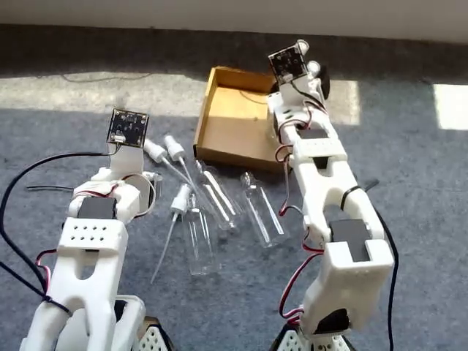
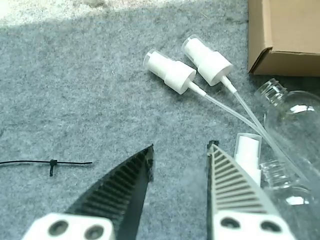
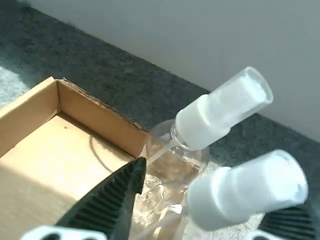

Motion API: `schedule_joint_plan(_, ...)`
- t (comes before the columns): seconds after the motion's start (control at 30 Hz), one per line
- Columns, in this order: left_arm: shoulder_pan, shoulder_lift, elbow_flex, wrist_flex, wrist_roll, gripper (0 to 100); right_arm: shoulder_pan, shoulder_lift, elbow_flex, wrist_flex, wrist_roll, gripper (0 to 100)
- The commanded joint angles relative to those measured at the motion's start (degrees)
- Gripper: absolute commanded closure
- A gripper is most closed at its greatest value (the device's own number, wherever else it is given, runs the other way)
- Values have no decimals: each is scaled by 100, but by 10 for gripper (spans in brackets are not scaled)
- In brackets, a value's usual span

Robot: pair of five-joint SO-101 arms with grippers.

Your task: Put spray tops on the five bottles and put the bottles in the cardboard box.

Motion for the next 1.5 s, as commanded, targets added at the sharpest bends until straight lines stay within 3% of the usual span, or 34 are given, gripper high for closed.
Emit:
schedule_joint_plan(0.0, 92, 13, -48, -114, 9, 832, -48, -743, -303, 22, 70, 656)
schedule_joint_plan(0.5, 92, 13, -48, -114, 9, 832, -48, -1525, -303, 426, 70, 656)
schedule_joint_plan(0.9, 84, 13, -48, -105, 9, 832, -4, -3345, -295, 1622, 35, 660)
schedule_joint_plan(1.0, 84, 13, -48, -97, 9, 832, 198, -3618, -295, 1877, 35, 727)
schedule_joint_plan(1.17, 66, 13, -48, -97, 9, 832, 857, -3653, -277, 1895, 35, 991)
schedule_joint_plan(1.3, 66, 13, -48, -97, 9, 832, 1323, -3380, 171, 1727, -255, 995)
schedule_joint_plan(1.47, 66, 13, -40, -97, 9, 832, 1692, -2958, 1130, 180, -1257, 995)
